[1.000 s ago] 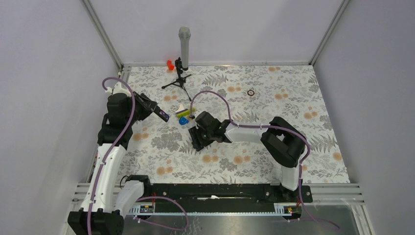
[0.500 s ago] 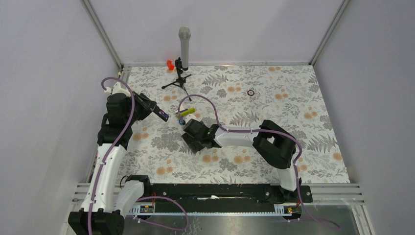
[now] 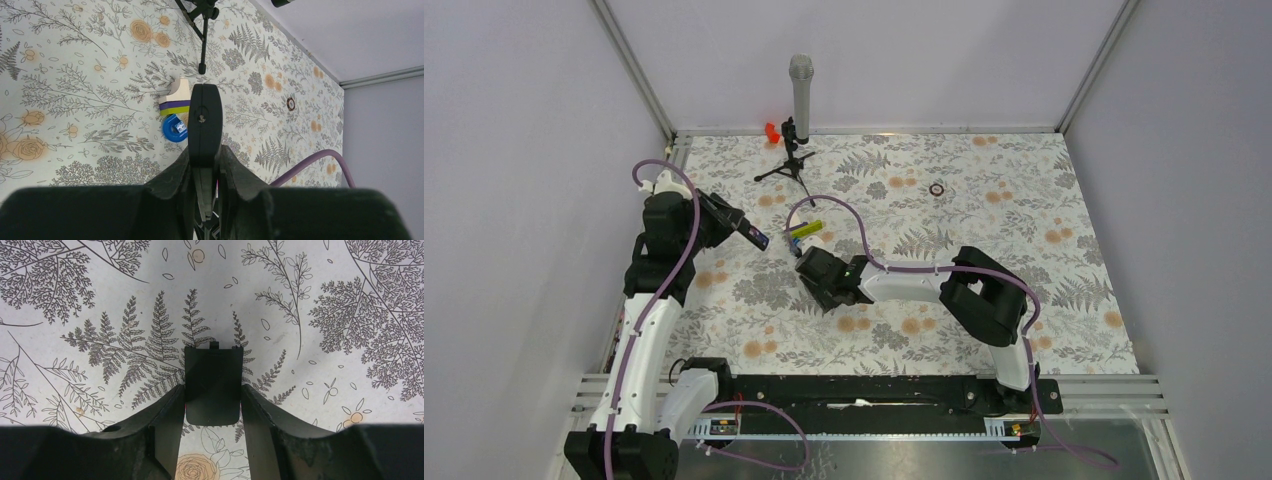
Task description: Load the batteries into the remote control
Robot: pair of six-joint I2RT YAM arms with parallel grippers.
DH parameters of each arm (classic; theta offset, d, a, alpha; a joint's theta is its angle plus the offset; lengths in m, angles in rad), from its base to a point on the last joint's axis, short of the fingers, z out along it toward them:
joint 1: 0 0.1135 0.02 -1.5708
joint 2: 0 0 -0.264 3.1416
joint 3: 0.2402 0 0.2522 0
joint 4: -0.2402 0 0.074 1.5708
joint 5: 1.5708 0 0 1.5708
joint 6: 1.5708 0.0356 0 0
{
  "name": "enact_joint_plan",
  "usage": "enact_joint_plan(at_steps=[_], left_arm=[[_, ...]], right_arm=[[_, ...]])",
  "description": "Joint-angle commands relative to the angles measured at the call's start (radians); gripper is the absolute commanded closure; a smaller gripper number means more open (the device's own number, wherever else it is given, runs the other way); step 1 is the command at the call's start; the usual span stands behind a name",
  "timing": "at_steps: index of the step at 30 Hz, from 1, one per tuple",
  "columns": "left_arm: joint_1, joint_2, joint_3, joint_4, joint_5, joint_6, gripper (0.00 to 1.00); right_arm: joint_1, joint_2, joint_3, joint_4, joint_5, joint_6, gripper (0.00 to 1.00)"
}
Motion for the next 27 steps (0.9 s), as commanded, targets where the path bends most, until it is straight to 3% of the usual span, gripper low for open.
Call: enact_joint_plan(at_steps=[1,7,17,27], left_arm=[[0.006,-0.015,-0.009,0.064,0.026,-0.005,1.00],[0.006,-0.006,-0.030,0.097,0.091,0.000,1.00],[-0.010,0.129,-0.104,0.243,0.342,-0.057,1.00],[-0.215,0.336,-0.094,0.358,0.388,-0.035,1.00]], right_arm=[[0.004,0.052,-0.032,-0.164,0.032,0.009,0.53],[0.001,0.009,-0.047,-0.155,0.104,0.033,0.57],[-0.074,-0.241,-0.125,-0.136,0.090,0.022,0.57],[-0.109,-0.484,-0.230,-0.087,0.000,-0.080,0.57]])
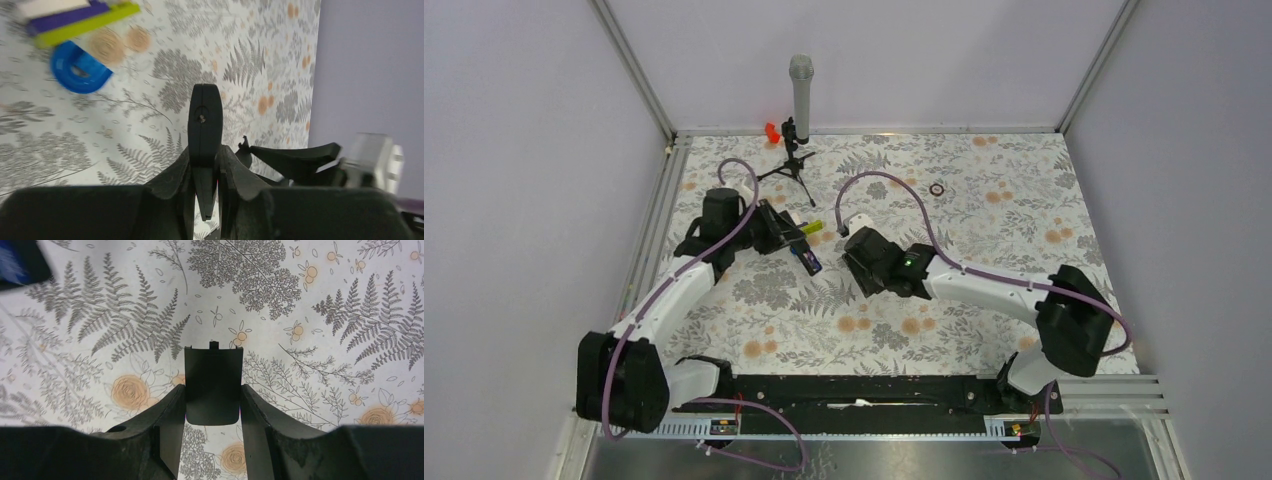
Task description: Load the batteries into the remote control
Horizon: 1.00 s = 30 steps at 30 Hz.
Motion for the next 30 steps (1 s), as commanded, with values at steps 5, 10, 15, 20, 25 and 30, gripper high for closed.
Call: enact_joint_plan(at_steps=[5,10,15,20,25,30], left_arm=[[-0.150,0.118,0.053,0.194,0.087,0.068,1.00],[-0.216,0.128,0.019,0.323,0.062,0.054,1.00],[-0.261,0.104,-0.049,0.471,0.040,0.001,1.00],[-0.289,0.088,-0.091,0.555,0.030,-0.034,1.00],[-0.296,0.075,-0.094,0.556,0.025,-0.044,1.00],[-0.300,0.066,-0.094,0.558,0.023,-0.055,1.00]], right_arm=[[-0.005,-0.230,-0.076,0.087,-0.131,-0.111,0.57],[-0.005,-0.318,-0.121,0.159,-0.172,-0.110,0.57],[-0.006,-0.344,-0.150,0.215,-0.175,-0.087,0.57],[-0.006,-0.352,-0.169,0.275,-0.160,-0.050,0.57],[-0.006,-0.343,-0.175,0.310,-0.136,-0.033,0.57],[-0.006,-0.328,-0.175,0.325,-0.135,-0.028,0.57]])
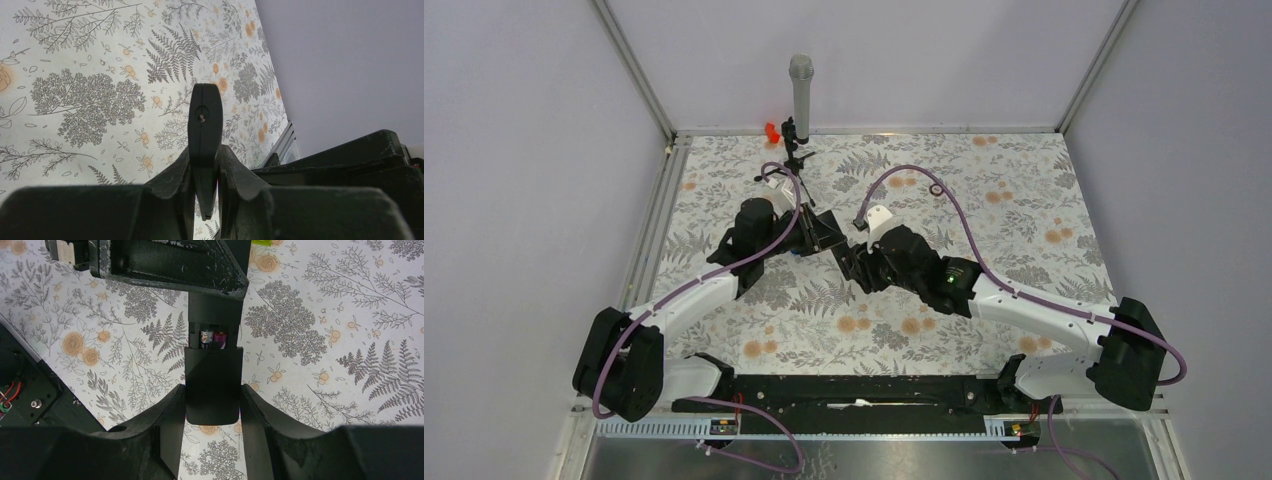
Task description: Load the batteries into the remote control
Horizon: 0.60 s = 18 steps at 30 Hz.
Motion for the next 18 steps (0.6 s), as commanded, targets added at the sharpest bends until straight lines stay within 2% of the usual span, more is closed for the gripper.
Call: enact_joint_plan(at_steps=[1,18], left_arm=[[-0.007,-0.039,0.006,0.092,-0.003,-0.018,1.00],[-0.013,-0.053,-0.008,0.117,0.005,-0.071,1.00]], right_arm=[[-0.004,-0.001,0.001,0.065,0.028,0.017,0.57],[-0.005,0.033,-0.010,0.096,0.031,0.019,0.56]])
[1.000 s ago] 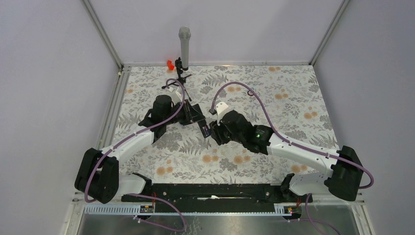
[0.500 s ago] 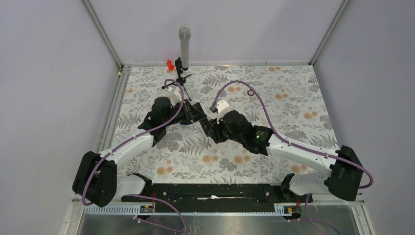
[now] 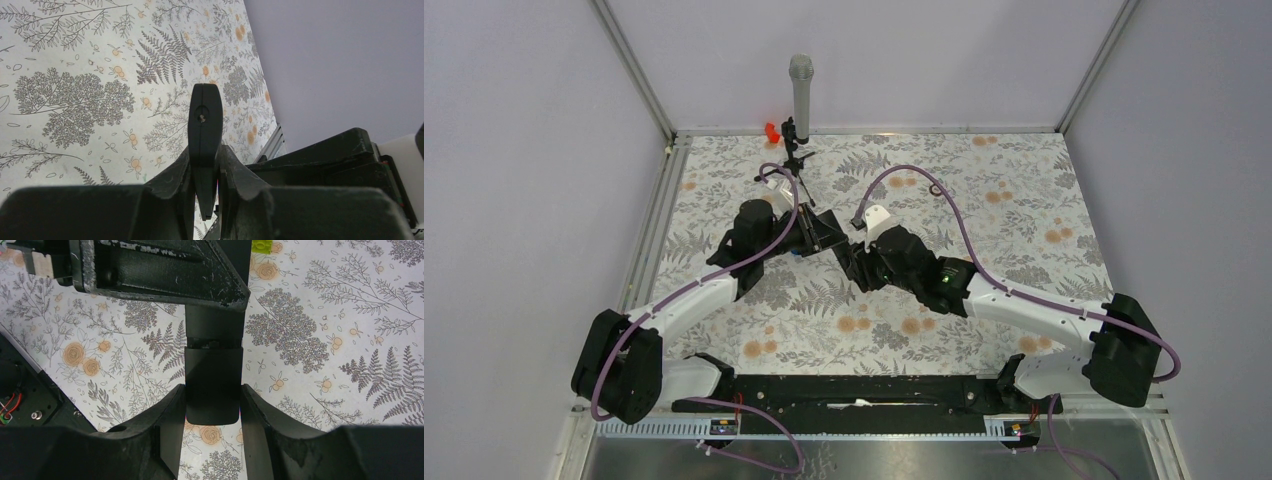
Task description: Load the batteries into the remote control
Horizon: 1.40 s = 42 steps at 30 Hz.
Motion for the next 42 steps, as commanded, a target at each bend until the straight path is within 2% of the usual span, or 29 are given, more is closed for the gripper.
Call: enact_joint_plan(at_steps=[1,25,32,42], left_arm=[[-0.005,-0.037,0.004,0.083,0.005,-0.017,1.00],[-0.020,-0.041,-0.006,0.125,0.035,-0.043,1.00],[-0.021,-0.032,0.001,0.103,0.012,-0.096,1.00],[-0.021,-0.028,0.045,0.051,0.077,-0.126,1.00]], right_arm=[[-0.004,0.007,-0.003,0.044,0.018,0.007,0.56],[-0.005,0.065,0.031,0.045,0.028,0.021,0.56],[-0.005,0.078,0.043,0.044,0.027,0.050,0.54],[-0.008,0.112,0.054,0.044,0.025,0.059,0.53]])
